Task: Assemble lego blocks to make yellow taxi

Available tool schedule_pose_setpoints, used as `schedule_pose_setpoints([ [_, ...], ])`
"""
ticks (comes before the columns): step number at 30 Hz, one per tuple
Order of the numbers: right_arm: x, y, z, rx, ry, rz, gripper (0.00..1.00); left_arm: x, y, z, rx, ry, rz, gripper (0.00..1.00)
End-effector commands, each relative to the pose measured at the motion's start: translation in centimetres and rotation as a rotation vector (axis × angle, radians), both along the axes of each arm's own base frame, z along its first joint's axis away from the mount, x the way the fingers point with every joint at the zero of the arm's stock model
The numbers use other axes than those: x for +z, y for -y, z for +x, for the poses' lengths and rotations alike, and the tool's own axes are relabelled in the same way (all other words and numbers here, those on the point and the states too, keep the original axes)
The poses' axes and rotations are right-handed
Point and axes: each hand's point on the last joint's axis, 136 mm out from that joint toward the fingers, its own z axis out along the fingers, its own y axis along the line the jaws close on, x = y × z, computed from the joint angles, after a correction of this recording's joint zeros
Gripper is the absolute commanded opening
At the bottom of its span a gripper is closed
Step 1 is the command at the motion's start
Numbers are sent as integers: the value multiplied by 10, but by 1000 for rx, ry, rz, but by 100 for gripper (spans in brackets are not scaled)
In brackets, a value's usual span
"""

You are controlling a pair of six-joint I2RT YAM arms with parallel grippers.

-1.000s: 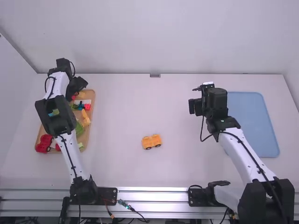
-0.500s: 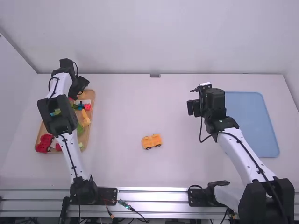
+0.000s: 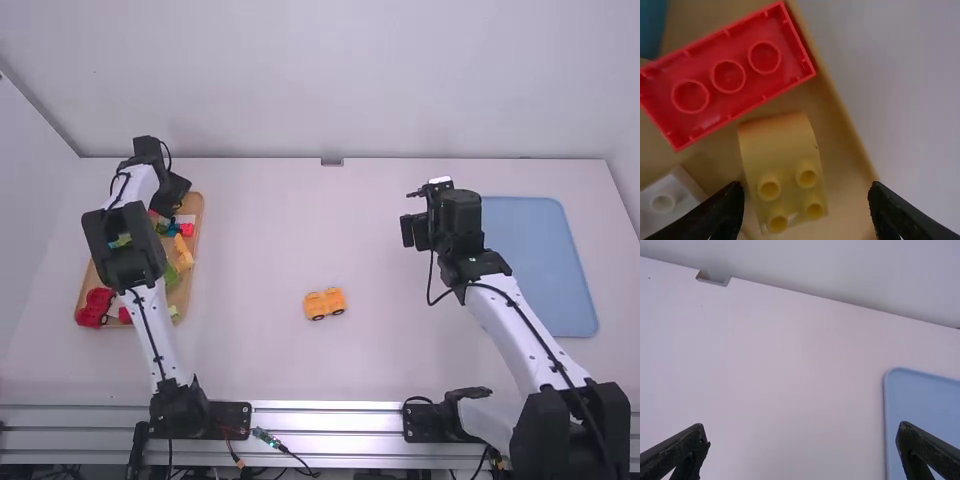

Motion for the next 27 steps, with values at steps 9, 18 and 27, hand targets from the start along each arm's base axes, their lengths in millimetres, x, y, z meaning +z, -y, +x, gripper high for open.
schedule_pose_setpoints([
  [9,7,1,3,-7,10,-4,99,-13,-5,-13,37,-51,12,53],
  [18,6,1,3,-7,6,-5,99,-15,-4,-18,38,-69,9,35],
  [27,4,2,1,-7,-4,-7,99,-13,-7,-21,47,-82,31,22],
])
